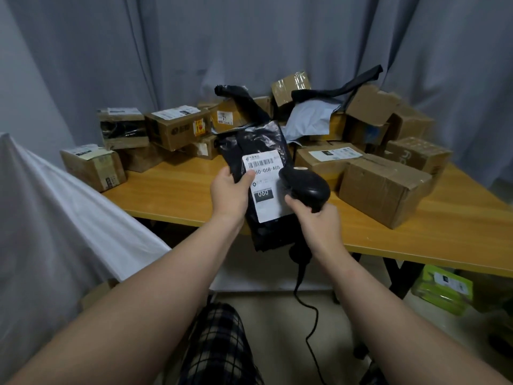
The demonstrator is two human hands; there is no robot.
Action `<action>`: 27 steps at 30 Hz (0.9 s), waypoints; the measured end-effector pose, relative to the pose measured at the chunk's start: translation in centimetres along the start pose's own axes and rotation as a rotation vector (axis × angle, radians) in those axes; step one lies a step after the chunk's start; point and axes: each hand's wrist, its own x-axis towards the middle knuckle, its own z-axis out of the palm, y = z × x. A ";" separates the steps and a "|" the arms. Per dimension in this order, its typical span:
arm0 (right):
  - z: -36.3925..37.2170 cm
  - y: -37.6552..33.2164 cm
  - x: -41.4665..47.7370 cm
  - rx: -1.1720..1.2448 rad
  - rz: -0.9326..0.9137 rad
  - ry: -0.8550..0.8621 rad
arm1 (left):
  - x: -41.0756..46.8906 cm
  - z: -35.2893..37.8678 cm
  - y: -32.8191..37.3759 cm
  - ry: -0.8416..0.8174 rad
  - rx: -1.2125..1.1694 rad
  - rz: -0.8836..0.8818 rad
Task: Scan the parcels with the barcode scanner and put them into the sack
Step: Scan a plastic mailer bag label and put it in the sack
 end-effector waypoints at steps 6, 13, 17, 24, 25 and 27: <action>-0.5 -2.5 0.7 -0.091 -0.227 -0.033 | 2.5 -0.8 3.2 -0.138 0.059 0.096; 0.4 -1.5 0.1 -0.047 -0.213 -0.064 | 3.2 -2.5 3.2 -0.156 0.169 0.099; 0.8 -1.2 -0.7 -0.050 -0.213 -0.096 | 3.0 -3.3 2.8 -0.158 0.265 0.082; 0.9 -1.4 -1.0 -0.042 -0.233 -0.070 | 2.9 -4.0 2.2 -0.092 0.333 0.101; 0.9 -1.5 -1.0 -0.042 -0.237 -0.077 | 2.8 -4.0 2.1 -0.095 0.329 0.102; 0.8 -1.6 -1.1 -0.050 -0.246 -0.083 | 2.7 -4.0 1.9 -0.099 0.316 0.100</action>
